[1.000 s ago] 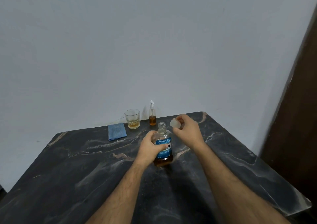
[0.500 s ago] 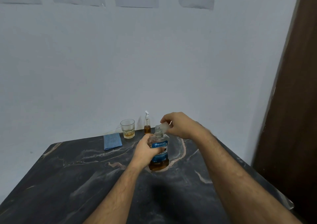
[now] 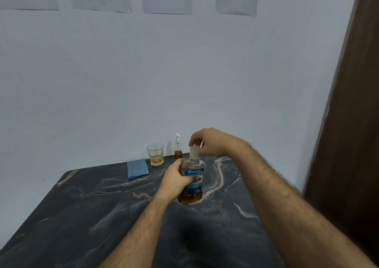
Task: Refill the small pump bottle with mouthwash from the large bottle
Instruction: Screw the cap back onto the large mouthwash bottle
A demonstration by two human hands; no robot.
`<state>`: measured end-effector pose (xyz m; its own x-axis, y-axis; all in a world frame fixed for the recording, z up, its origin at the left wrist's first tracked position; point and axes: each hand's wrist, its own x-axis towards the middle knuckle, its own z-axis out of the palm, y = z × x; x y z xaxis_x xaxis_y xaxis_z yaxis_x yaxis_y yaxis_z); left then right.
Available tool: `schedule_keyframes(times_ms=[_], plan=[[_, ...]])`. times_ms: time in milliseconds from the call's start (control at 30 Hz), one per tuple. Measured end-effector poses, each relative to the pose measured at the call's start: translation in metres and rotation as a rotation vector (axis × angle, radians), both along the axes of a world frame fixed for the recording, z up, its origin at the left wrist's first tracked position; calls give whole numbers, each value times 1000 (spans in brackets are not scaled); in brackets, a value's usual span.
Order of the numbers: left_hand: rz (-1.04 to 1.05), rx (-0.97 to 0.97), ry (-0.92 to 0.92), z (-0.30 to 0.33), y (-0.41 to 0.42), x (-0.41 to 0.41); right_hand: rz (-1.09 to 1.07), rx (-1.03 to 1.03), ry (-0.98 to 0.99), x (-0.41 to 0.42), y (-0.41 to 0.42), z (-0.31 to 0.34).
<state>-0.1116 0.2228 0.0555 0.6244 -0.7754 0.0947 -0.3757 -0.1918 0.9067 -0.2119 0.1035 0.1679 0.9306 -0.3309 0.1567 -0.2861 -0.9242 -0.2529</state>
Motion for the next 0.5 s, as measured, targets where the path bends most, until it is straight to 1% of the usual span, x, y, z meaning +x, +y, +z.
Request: schedule_keyframes(times_ms=[167, 267, 367, 400, 433, 500], plan=[[-4, -11, 13, 0, 3, 0, -35, -13, 30, 4, 2, 3], [-11, -6, 15, -1, 4, 0, -116, -16, 57, 7, 3, 1], [-6, -12, 28, -2, 4, -1, -204, -111, 109, 7, 7, -3], [1, -20, 33, -2, 5, -1, -207, -113, 114, 7, 7, -4], [7, -30, 37, -3, 5, -1, -192, -77, 101, 5, 6, -3], [7, -38, 35, -3, 5, 0, -98, 78, 36, 1, 4, 0]])
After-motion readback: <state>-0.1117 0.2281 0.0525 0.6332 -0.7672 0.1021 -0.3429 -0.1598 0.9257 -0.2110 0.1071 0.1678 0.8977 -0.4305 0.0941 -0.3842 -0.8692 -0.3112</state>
